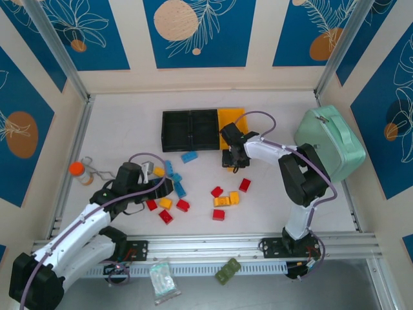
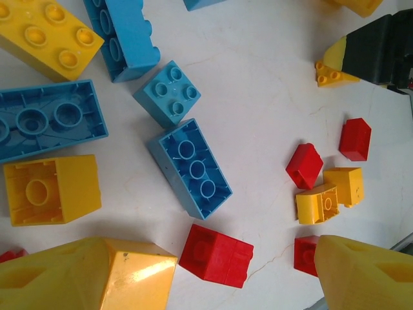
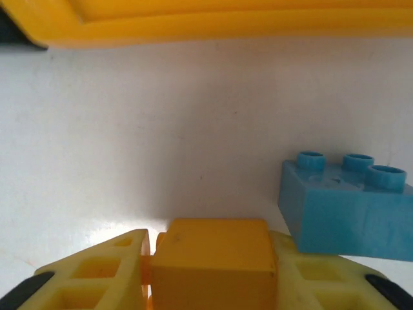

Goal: Sort the legos into containers by color
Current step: Pick up the lego from the center of the table, then place the lego in the container.

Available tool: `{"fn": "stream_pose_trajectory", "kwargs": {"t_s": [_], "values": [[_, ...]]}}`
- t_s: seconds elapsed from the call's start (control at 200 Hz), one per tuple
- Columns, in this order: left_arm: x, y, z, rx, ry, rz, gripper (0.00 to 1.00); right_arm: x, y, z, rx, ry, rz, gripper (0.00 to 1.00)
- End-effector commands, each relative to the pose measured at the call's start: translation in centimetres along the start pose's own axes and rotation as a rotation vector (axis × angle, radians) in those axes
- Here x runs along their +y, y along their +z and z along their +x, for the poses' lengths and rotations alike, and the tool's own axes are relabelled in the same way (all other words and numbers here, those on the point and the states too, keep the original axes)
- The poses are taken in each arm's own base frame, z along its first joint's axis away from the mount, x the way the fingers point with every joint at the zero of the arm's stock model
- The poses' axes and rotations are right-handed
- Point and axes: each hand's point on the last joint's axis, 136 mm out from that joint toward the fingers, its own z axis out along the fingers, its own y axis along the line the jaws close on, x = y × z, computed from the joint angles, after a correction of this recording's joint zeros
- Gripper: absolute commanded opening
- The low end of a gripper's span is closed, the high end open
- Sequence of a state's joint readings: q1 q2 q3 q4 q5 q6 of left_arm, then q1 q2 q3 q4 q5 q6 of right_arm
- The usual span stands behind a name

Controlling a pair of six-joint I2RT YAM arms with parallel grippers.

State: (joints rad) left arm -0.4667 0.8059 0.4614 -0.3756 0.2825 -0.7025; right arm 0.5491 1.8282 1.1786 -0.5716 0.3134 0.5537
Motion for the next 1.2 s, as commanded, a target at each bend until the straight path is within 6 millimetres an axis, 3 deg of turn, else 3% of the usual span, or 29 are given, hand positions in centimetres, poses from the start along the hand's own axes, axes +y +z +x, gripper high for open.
{"fn": "stream_pose_trajectory", "kwargs": {"t_s": [0.0,0.27,0.51,0.605,0.835,1.015,1.196], "values": [[-0.1,0.3,-0.2,-0.011,0.005,0.000,0.83,0.5,-2.2,0.4,-0.002,-0.030,-0.002,0.34],[-2.2,0.5,-0.7,-0.008,0.036,0.049,0.80,1.4,-8.4,-1.7,-0.108,-0.053,-0.065,0.31],[-5.1,0.8,-1.3,-0.005,0.098,0.076,0.79,0.8,-10.6,-7.5,-0.194,-0.019,-0.078,0.32],[-6.1,1.0,-1.4,-0.001,0.121,0.083,0.79,0.7,-10.3,-10.3,-0.207,0.005,-0.079,0.31],[-6.7,2.1,-0.6,0.031,0.141,0.068,0.79,0.0,-7.2,-15.3,-0.170,0.053,-0.044,0.31],[-6.7,2.0,-0.8,0.027,0.150,0.052,0.79,-0.8,-4.4,-17.0,-0.139,0.082,-0.012,0.32],[-6.2,2.1,-0.7,0.031,0.152,0.028,0.79,-0.6,-2.2,-17.4,-0.101,0.079,-0.006,0.34]]}}
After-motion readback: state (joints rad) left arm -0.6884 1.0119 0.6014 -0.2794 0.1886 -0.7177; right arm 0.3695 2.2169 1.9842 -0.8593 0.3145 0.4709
